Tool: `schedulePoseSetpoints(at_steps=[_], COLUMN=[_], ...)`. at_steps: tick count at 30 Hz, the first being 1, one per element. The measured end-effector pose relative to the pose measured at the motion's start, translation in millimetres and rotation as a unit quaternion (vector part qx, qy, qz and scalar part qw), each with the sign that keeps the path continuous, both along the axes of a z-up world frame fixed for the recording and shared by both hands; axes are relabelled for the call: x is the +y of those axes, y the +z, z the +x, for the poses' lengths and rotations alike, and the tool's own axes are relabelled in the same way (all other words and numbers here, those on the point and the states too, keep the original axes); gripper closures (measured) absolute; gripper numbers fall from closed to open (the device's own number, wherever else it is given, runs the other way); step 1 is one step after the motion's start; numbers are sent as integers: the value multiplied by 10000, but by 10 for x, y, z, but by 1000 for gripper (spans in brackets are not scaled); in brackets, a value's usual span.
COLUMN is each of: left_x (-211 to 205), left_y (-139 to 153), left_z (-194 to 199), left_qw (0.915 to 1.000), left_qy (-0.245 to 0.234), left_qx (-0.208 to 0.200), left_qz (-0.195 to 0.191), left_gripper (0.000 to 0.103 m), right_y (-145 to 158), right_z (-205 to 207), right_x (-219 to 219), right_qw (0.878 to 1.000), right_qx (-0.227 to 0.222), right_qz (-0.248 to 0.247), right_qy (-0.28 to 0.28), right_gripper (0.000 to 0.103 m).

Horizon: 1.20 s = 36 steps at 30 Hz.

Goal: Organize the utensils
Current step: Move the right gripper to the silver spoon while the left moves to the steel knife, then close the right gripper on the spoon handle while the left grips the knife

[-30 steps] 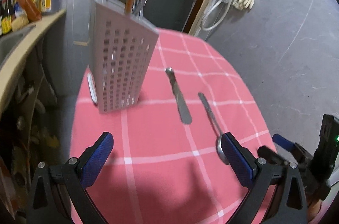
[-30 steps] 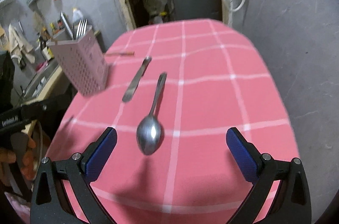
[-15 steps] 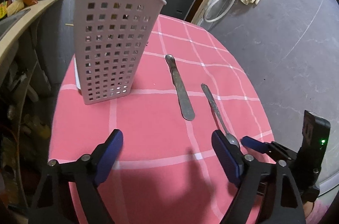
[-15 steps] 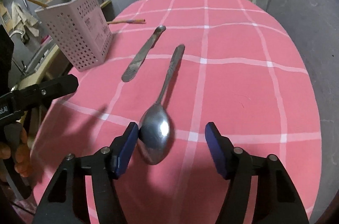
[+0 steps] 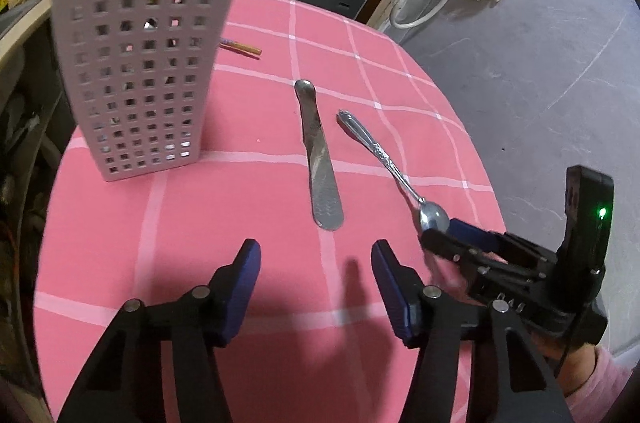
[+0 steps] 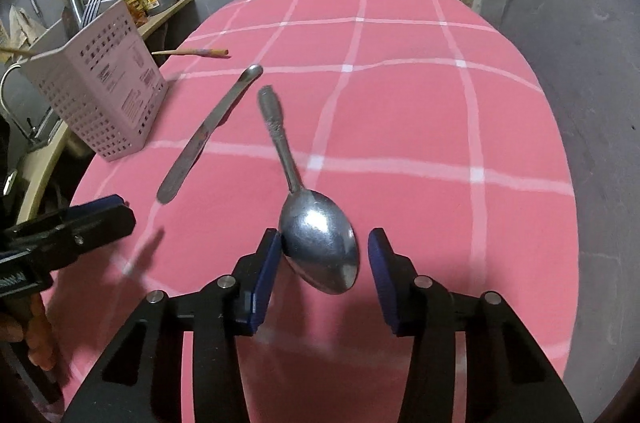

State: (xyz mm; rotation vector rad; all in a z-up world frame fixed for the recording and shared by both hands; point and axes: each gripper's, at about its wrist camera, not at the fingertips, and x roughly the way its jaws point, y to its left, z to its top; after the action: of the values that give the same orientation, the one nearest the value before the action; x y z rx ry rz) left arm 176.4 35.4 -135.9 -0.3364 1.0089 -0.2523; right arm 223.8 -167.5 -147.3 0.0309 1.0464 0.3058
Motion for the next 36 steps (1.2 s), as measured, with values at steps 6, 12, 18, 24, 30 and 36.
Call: schedulePoseSetpoints(at_steps=[6, 12, 18, 24, 30, 36], left_x=[-145, -278, -339, -325, -276, -221], left_y=[-44, -97, -106, -82, -54, 26], left_z=[159, 338, 390, 338, 50, -254], left_qw=[9997, 9985, 9975, 9966, 9951, 9936], left_qy=[243, 375, 336, 271, 32, -238], left_qx=[73, 227, 308, 513, 779, 1012], left_qz=[62, 313, 542, 584, 601, 436], left_gripper=[53, 74, 84, 84, 84, 84], right_y=[12, 21, -6, -38, -82, -104], right_z=[252, 433, 423, 252, 8, -119], right_x=[-12, 48, 83, -58, -216, -284], right_qw=[9986, 9955, 9947, 9951, 9923, 9880], right_qx=[74, 71, 228, 548, 966, 1186], right_qz=[20, -5, 115, 420, 628, 819], right_qy=[522, 940, 997, 707, 446, 552], right_gripper=[63, 63, 73, 73, 73, 73])
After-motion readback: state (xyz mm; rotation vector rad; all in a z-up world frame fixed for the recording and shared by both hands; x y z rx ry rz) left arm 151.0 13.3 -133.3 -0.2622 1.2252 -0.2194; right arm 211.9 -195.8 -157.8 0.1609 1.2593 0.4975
